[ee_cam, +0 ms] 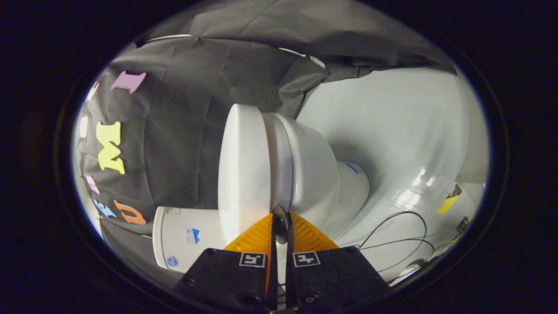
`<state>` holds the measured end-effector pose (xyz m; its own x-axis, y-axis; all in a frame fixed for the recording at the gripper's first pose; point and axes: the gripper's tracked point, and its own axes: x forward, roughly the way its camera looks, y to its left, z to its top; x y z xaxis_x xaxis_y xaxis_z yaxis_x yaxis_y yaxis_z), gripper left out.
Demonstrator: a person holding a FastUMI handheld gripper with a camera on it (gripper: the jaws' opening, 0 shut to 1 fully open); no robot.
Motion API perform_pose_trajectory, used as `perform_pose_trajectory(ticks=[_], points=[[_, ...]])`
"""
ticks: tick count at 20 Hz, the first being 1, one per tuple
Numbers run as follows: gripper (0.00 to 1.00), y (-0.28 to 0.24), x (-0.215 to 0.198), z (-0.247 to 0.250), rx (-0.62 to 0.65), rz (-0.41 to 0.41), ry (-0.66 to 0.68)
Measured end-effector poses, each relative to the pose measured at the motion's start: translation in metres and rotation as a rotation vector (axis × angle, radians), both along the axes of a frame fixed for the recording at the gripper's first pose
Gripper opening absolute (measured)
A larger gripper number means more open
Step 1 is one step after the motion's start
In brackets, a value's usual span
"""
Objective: Open the toilet lid.
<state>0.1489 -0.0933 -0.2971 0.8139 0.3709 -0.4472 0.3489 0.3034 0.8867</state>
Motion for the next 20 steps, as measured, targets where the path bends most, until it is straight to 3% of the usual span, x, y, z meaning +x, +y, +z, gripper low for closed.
perform_pose_trajectory(ticks=[3,15,20], points=[[0.10,0.002,0.003,0.001,0.067,-0.027,0.000],[0.09,0.002,0.001,0.005,-0.016,0.003,0.022],[0.05,0.004,0.001,0.010,-0.008,0.012,0.006]])
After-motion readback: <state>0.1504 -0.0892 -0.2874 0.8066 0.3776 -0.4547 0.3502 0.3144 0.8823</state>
